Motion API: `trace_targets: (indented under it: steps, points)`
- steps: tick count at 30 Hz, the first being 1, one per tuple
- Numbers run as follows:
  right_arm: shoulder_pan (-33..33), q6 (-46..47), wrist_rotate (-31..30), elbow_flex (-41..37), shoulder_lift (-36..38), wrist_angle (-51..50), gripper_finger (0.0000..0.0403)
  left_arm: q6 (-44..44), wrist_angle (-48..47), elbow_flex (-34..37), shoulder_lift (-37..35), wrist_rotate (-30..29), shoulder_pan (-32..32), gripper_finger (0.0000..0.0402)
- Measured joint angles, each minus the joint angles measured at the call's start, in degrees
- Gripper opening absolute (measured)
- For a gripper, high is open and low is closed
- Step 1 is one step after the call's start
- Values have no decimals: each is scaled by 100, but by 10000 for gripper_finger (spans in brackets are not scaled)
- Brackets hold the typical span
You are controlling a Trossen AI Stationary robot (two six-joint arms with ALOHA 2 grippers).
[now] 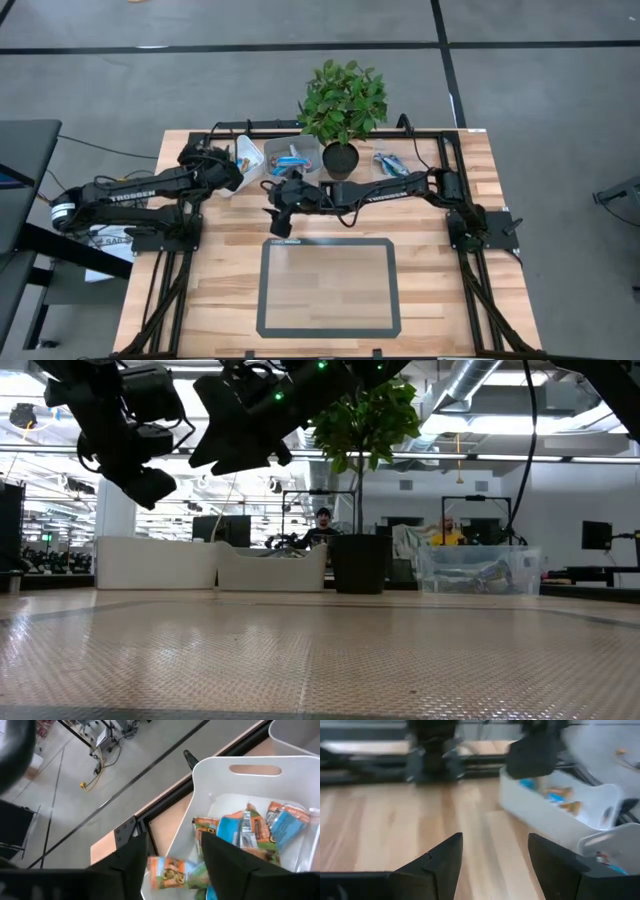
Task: Pick and place Granola Bars by type
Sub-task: Return to Home Position
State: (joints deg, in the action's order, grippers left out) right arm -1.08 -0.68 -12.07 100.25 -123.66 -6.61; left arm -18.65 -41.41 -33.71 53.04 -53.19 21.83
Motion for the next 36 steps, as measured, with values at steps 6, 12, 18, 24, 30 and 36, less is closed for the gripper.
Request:
trace_targets:
  steps: [6, 12, 18, 24, 30, 36]
  points:
    - [-4, -241, 1268, -102, 58, -580, 219, 36, 7, 0, -407, 179, -463, 212]
    - [-15, -278, 2109, -971, 557, -281, 219, -130, 275, 0, -1012, 668, -1390, 216]
    - [-79, -75, 2072, -2759, 1744, 821, 219, -51, 1092, 0, -1206, 623, -2382, 213]
    - [-196, 176, 1990, -4854, 3125, 2079, 219, -39, 1469, 0, -1073, 806, -3065, 213]
    - [-297, 239, 1967, -6499, 4524, 3024, 219, -192, 1597, 0, -1069, 1190, -3496, 213]
    - [-464, 380, 1969, -7742, 5758, 3733, 219, -497, 1624, 0, -1069, 1188, -3642, 213]
